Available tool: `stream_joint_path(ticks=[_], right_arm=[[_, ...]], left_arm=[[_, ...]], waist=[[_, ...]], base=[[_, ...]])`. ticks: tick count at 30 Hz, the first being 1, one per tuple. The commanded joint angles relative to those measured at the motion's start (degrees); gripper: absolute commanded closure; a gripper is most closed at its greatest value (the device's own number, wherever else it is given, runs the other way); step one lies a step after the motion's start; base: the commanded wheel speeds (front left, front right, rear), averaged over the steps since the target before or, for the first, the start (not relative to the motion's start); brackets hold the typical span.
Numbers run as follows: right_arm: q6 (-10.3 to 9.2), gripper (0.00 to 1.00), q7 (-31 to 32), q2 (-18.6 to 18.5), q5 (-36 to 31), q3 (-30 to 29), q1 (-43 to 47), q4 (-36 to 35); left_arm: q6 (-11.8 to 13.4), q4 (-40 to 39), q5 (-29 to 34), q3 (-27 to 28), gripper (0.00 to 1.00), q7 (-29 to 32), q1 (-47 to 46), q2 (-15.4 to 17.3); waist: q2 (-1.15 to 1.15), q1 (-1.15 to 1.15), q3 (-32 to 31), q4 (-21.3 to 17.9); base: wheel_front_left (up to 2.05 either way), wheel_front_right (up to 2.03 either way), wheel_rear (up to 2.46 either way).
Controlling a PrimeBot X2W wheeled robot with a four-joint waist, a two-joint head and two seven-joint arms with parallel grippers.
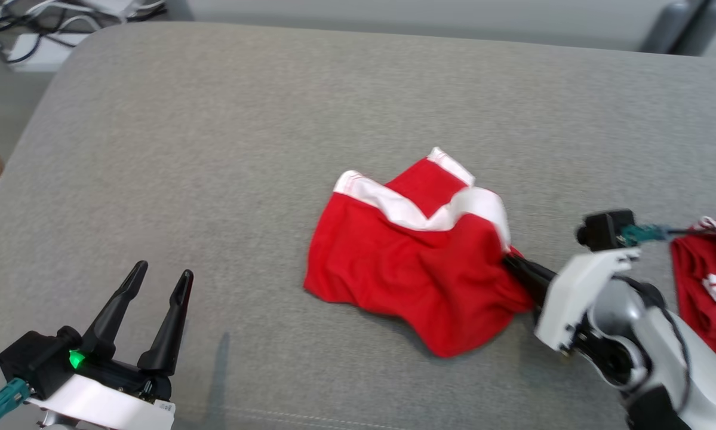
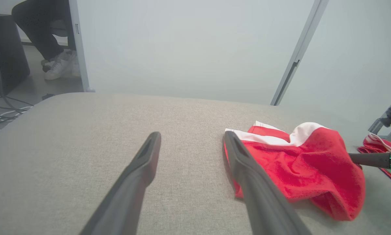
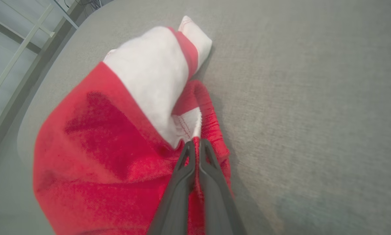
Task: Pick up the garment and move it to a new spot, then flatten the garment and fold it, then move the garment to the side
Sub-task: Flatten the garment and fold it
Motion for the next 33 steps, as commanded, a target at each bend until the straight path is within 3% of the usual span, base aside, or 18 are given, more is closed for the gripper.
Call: stream_joint_path(ticks=[1, 5, 8, 14, 23, 33], right_arm=[[0.0, 1.0, 1.6, -0.2, -1.1, -0.8, 2.1, -3.8], [0.0, 1.0, 9.6, -0.7, -5.2, -8.5, 11.3, -16.0], [0.0, 1.0, 16.1, 3.0, -10.5, -14.9, 18.9, -27.2], [0.0, 1.0, 19.1, 6.8, -20.3, -19.9, 24.4, -37.5], [0.0, 1.0, 14.3, 10.4, -26.2, -14.7, 23.7, -37.4], [0.0, 1.0, 4.2, 10.6, -24.0, -6.1, 19.8, -31.5]], left_arm=[[-0.4, -1.6, 0.3, 2.6, 0.0, -0.6, -1.4, 1.7], [-0.4, -2.6, 0.7, 2.4, 0.0, -0.6, -1.6, 2.2], [-0.4, -3.3, 0.1, 0.7, 0.0, -0.6, -3.2, 3.6], [-0.4, -0.8, -3.4, -8.0, 0.0, -0.6, -10.6, 8.2], [-0.4, 4.7, -11.1, -22.0, 0.0, 5.8, -27.8, 13.7], [-0.4, 8.1, -11.8, -29.1, 0.0, 8.7, -36.9, 16.6]], waist=[[0.0, 0.0, -0.8, -2.6], [0.0, 0.0, -0.7, -5.6], [0.0, 0.0, 0.0, -7.6], [0.0, 0.0, 1.4, -9.0], [0.0, 0.0, 5.7, -12.0], [0.0, 0.0, 11.5, -17.5]], base=[[0.0, 0.0, 0.0], [0.0, 0.0, 0.0], [0.0, 0.0, 0.0], [0.0, 0.0, 0.0], [0.0, 0.0, 0.0], [0.0, 0.0, 0.0]])
